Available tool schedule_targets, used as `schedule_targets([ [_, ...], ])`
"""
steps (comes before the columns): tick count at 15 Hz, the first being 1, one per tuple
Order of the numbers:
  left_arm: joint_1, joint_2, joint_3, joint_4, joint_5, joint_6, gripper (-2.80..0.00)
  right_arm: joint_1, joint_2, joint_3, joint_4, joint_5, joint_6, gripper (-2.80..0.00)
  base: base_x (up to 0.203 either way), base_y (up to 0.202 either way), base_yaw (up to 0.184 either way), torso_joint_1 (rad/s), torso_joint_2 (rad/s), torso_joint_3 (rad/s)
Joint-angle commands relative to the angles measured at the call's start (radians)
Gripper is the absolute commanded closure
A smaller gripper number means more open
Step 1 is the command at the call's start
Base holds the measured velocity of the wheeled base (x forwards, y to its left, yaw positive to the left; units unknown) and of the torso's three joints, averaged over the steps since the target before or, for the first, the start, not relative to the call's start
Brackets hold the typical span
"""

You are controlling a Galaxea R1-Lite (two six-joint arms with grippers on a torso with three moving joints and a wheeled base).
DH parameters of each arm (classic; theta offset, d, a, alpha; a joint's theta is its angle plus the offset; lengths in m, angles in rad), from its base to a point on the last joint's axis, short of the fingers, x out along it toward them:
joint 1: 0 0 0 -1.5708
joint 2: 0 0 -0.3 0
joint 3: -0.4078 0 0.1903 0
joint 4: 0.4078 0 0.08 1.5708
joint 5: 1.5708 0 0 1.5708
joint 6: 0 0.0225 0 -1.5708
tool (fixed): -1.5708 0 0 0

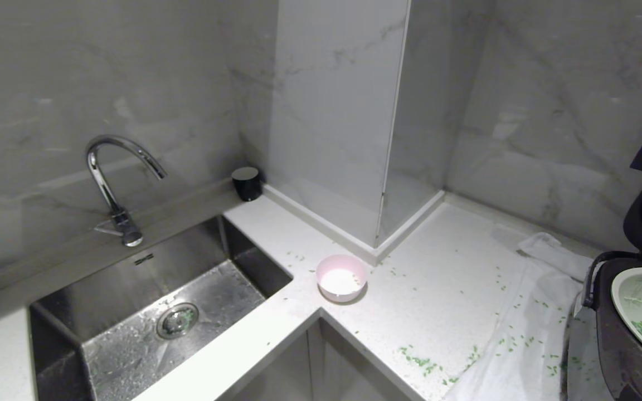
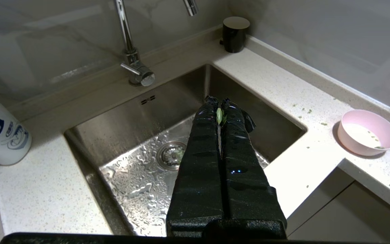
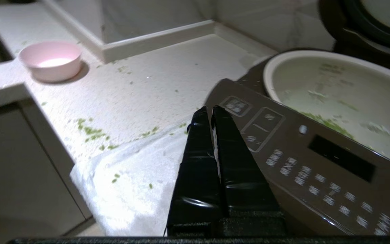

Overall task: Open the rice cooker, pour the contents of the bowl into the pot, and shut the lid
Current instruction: Turn on the tap

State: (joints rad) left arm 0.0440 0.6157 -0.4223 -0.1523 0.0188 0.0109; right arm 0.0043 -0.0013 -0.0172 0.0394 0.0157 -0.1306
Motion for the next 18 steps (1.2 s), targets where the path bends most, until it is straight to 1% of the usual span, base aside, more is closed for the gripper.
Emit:
schedule_targets([
  [1, 0.013, 0.007, 0.0, -0.001, 0.0, 0.0, 0.0, 0.0, 0.001, 0.004, 0.004, 0.032, -0.007, 0.0, 0.0, 0.0, 0.0, 0.0, 0.0, 0.0],
  [3, 0.02, 0.027, -0.001, -0.001, 0.0, -0.001, 0.0, 0.0, 0.0, 0.005, -0.001, 0.013, 0.083, 0.0, 0.0, 0.0, 0.0, 0.0, 0.0, 0.0],
  [6, 0.039, 0.129, -0.008, -0.005, 0.002, -0.011, 0.0, 0.0, 0.0, 0.005, -0.003, 0.007, 0.088, 0.0, 0.0, 0.0, 0.0, 0.0, 0.0, 0.0],
  [8, 0.076, 0.254, -0.039, -0.006, 0.014, -0.033, 0.0, 0.0, 0.0, 0.005, -0.001, 0.007, 0.088, 0.0, 0.0, 0.0, 0.0, 0.0, 0.0, 0.0],
  [9, 0.094, 0.327, -0.066, -0.006, 0.028, -0.054, 0.0, 0.0, 0.0, 0.005, -0.002, 0.007, 0.087, 0.0, 0.0, 0.0, 0.0, 0.0, 0.0, 0.0],
  [12, 0.116, 0.576, -0.142, -0.007, 0.086, -0.126, 0.0, 0.0, 0.0, 0.005, -0.003, 0.007, 0.088, 0.0, 0.0, 0.0, 0.0, 0.0, 0.0, 0.0],
  [13, 0.118, 0.675, -0.175, -0.007, 0.101, -0.162, 0.0, 0.0, 0.0, 0.005, -0.003, 0.007, 0.088, 0.0, 0.0, 0.0, 0.0, 0.0, 0.0, 0.0],
  [14, 0.118, 0.767, -0.217, -0.005, 0.123, -0.207, 0.0, 0.0, 0.0, 0.005, -0.003, 0.007, 0.086, 0.0, 0.0, 0.0, 0.0, 0.0, 0.0, 0.0],
  [16, 0.107, 0.943, -0.321, 0.008, 0.187, -0.302, 0.0, 0.0, 0.0, 0.005, -0.002, 0.007, 0.088, 0.0, 0.0, 0.0, 0.0, 0.0, 0.0, 0.0],
  [18, 0.083, 1.071, -0.417, 0.028, 0.236, -0.382, 0.0, 0.0, 0.0, 0.005, -0.003, 0.007, 0.086, 0.0, 0.0, 0.0, 0.0, 0.0, 0.0, 0.0],
])
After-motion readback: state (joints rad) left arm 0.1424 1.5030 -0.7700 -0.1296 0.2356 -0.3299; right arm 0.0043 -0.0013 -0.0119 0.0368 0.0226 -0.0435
